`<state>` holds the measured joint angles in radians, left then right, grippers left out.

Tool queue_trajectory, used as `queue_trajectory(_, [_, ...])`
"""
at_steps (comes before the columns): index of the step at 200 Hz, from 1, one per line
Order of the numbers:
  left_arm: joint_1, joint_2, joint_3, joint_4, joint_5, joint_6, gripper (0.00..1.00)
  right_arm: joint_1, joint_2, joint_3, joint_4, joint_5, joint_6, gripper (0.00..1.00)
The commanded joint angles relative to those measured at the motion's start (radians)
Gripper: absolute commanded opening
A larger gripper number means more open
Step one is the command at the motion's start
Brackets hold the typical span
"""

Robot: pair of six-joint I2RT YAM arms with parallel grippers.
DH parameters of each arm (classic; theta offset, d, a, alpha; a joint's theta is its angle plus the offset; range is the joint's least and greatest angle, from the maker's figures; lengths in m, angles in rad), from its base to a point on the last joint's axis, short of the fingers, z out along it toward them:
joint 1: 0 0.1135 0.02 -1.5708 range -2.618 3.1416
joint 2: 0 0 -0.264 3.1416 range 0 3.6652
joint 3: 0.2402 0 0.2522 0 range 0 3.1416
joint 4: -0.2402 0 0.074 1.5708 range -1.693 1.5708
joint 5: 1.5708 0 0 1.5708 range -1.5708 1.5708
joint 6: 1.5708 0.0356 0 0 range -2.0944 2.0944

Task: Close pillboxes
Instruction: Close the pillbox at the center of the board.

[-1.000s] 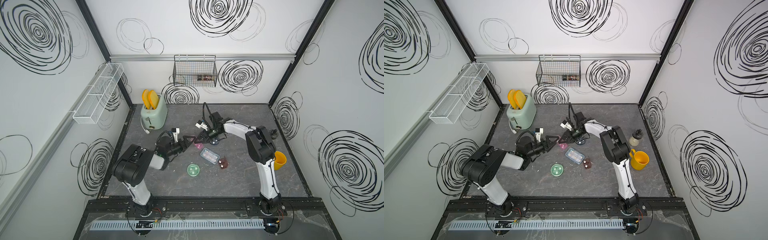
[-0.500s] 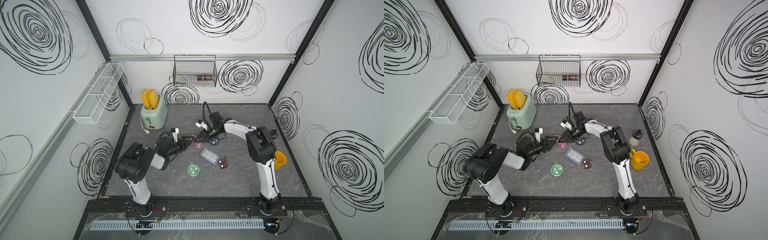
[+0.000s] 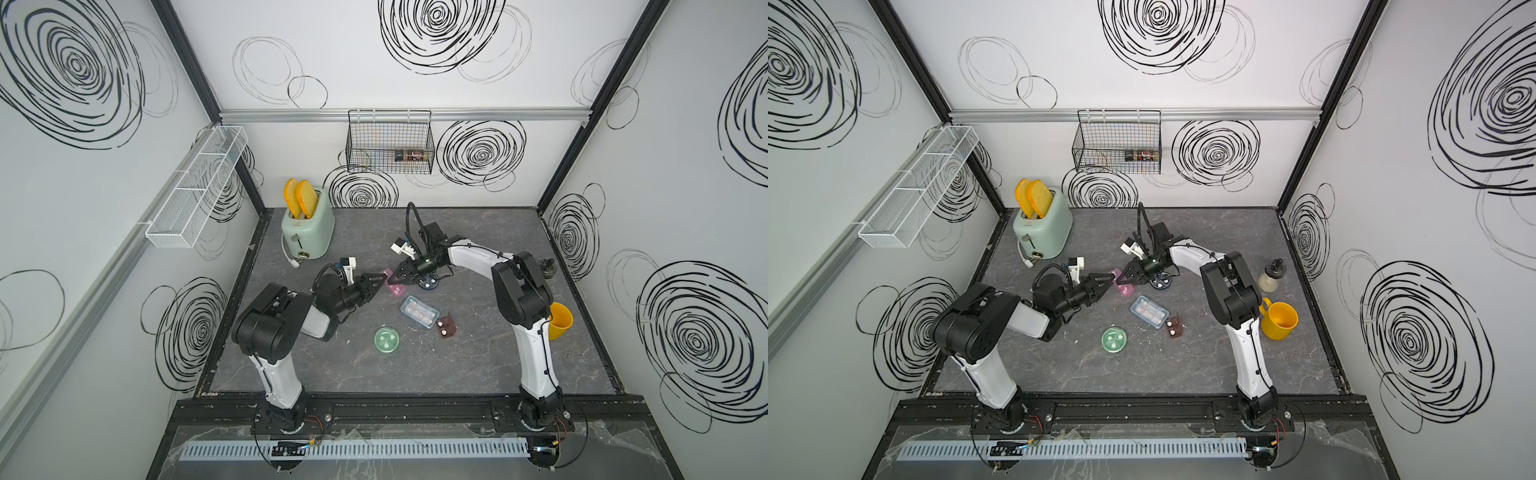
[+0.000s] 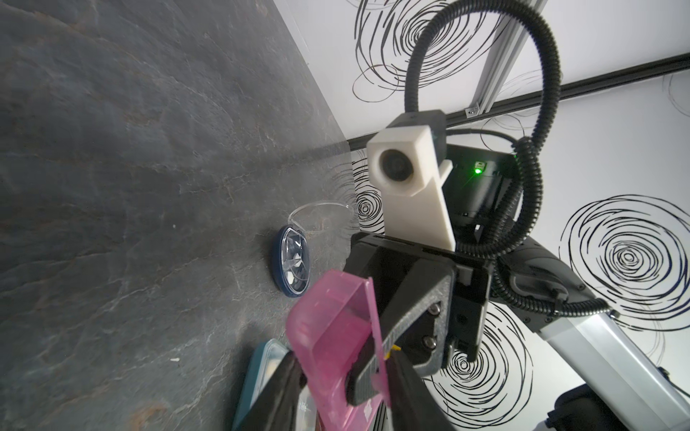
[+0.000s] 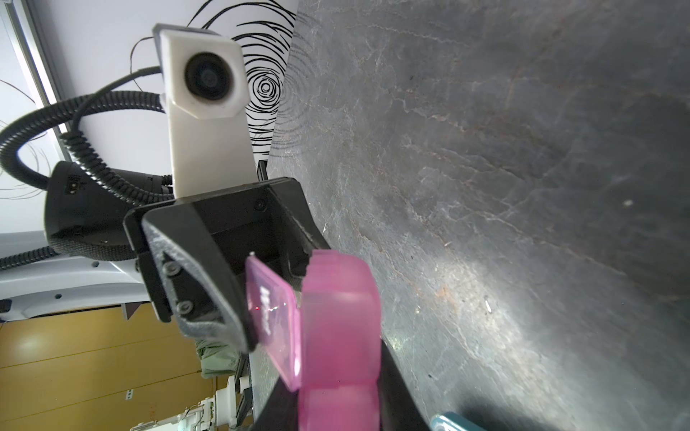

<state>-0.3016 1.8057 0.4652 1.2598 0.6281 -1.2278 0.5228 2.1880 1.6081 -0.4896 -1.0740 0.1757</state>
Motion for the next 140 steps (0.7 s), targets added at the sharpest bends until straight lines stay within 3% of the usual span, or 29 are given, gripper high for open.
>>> queue_trajectory(1, [0.004,0.012,0.007,0.122,-0.001,-0.016,0.38,0.008,-0.043,-0.019,-0.004,-0.033,-0.007,0.09])
queue_trajectory(42, [0.002,0.025,0.012,0.141,-0.002,-0.027,0.37,0.010,-0.047,-0.020,-0.003,-0.056,-0.007,0.09])
queue_trajectory(140, [-0.004,0.060,0.012,0.211,-0.008,-0.059,0.25,0.019,-0.042,-0.027,0.006,-0.090,-0.005,0.08])
